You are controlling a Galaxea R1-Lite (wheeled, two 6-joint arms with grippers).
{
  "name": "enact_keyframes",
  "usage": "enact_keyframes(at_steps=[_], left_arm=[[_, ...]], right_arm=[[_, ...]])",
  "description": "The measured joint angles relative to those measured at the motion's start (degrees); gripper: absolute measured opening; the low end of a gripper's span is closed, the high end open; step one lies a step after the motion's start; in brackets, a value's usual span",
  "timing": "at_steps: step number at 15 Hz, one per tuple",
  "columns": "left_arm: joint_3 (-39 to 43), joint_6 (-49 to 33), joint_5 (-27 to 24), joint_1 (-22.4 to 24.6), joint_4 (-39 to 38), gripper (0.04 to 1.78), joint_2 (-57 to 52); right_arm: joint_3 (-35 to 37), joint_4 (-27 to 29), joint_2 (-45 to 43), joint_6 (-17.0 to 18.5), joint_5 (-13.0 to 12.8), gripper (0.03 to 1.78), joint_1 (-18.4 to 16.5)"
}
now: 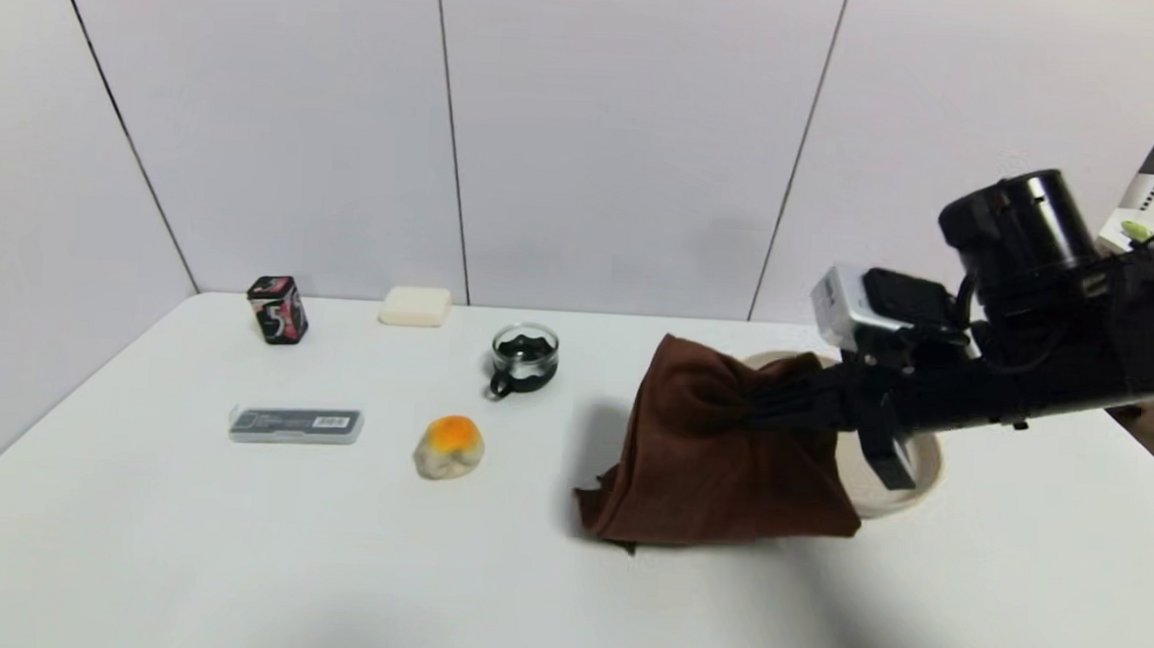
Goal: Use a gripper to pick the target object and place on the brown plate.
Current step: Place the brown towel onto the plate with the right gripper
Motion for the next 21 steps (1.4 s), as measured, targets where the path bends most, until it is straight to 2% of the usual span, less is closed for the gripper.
enact_keyframes(at_steps=[4, 8, 10, 14, 21], left_arm=[[0.00, -0.02, 0.00, 0.00, 0.00, 1.69, 0.00], [0.00, 0.00, 0.00, 0.00, -0.02, 1.69, 0.00], [0.00, 0.00, 0.00, 0.00, 0.00, 1.69, 0.00], [0.00, -0.02, 0.00, 0.00, 0.00, 1.69, 0.00], [0.00, 0.00, 0.00, 0.00, 0.00, 1.69, 0.00]], right_arm=[[-8.00, 0.00, -2.74, 7.36, -0.05, 0.07, -0.54], [-16.41, -0.09, -3.39, 11.76, -0.02, 0.07, -1.46], [-19.08, -0.46, -3.33, 12.09, -0.02, 0.07, -2.99], [-20.02, -0.80, -2.28, 11.35, 0.00, 0.07, -7.07], [-19.96, -0.96, 2.10, 8.96, 0.17, 0.07, -16.77]])
